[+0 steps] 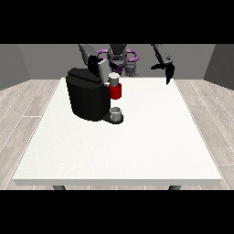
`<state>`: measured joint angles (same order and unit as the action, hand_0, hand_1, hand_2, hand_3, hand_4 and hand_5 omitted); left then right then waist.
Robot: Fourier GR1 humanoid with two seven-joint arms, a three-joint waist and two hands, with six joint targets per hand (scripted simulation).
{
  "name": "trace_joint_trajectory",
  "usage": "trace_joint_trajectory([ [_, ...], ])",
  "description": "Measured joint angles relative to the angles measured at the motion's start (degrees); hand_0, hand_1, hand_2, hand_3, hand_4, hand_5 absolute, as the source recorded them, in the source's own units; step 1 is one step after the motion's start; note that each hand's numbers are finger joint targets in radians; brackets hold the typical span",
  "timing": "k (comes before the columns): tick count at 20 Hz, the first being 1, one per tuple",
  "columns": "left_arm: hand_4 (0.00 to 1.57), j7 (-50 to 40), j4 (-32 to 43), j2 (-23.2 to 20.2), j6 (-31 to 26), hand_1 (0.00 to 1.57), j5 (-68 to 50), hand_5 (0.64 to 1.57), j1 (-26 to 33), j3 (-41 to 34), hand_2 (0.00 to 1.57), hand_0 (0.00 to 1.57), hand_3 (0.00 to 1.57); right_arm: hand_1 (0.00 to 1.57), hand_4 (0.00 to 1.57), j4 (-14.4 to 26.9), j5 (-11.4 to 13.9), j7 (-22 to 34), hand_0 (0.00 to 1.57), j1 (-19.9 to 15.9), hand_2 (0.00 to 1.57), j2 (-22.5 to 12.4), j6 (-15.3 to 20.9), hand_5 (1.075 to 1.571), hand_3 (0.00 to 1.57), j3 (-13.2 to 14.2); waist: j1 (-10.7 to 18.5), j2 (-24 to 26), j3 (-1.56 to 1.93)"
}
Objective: Insert the coffee pod into the coffee machine and close the lid
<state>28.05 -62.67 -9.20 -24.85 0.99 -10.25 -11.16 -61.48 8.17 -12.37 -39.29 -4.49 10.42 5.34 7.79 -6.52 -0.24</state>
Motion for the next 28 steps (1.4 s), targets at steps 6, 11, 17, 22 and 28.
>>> trace_joint_trajectory([
  [6, 0.35, -0.39, 1.67, -0.39, -0.51, 0.00, -0.57, 1.571, -1.69, -0.11, 0.00, 0.00, 0.00, 0.00, 0.42, 0.11, 0.78, 2.97, 0.00, -2.01, 0.00, 0.89, 2.27, 1.571, 0.00, -0.61, 0.49, -0.49, 0.52],
  [11, 0.35, 0.24, 2.94, -0.82, -1.22, 0.00, -0.41, 1.571, -1.88, 0.11, 0.00, 0.00, 0.00, 0.00, 0.39, -1.12, 1.60, 8.84, 0.00, -2.88, 0.00, 1.56, 4.99, 1.571, 0.00, -1.38, 1.55, -0.51, 0.86],
  [17, 0.34, 1.00, 3.37, -1.19, -2.05, 0.00, -0.03, 1.571, -4.28, 0.82, 0.00, 0.00, 0.00, 0.00, 0.38, -0.81, 6.60, 10.28, 0.00, -6.51, 0.00, 0.15, 6.96, 1.571, 0.00, -4.61, 4.30, -2.76, 0.86],
  [22, 0.35, 1.17, 3.65, -0.09, -2.21, 0.00, 0.01, 1.571, -4.51, 1.69, 0.00, 0.00, 0.00, 0.00, 0.41, -0.53, 7.48, 8.25, 0.00, -10.20, 0.00, 1.24, 5.54, 1.571, 0.00, -6.50, 5.56, -2.89, 0.46],
  [28, 0.17, 3.17, 4.85, 0.70, -1.95, 0.00, 0.99, 1.571, -3.51, 2.78, 0.00, 0.00, 0.00, 0.00, 0.47, 0.66, 6.29, 6.09, 0.00, -9.90, 0.00, 3.60, 4.38, 1.571, 0.00, -11.49, 5.66, -2.06, 0.27],
])
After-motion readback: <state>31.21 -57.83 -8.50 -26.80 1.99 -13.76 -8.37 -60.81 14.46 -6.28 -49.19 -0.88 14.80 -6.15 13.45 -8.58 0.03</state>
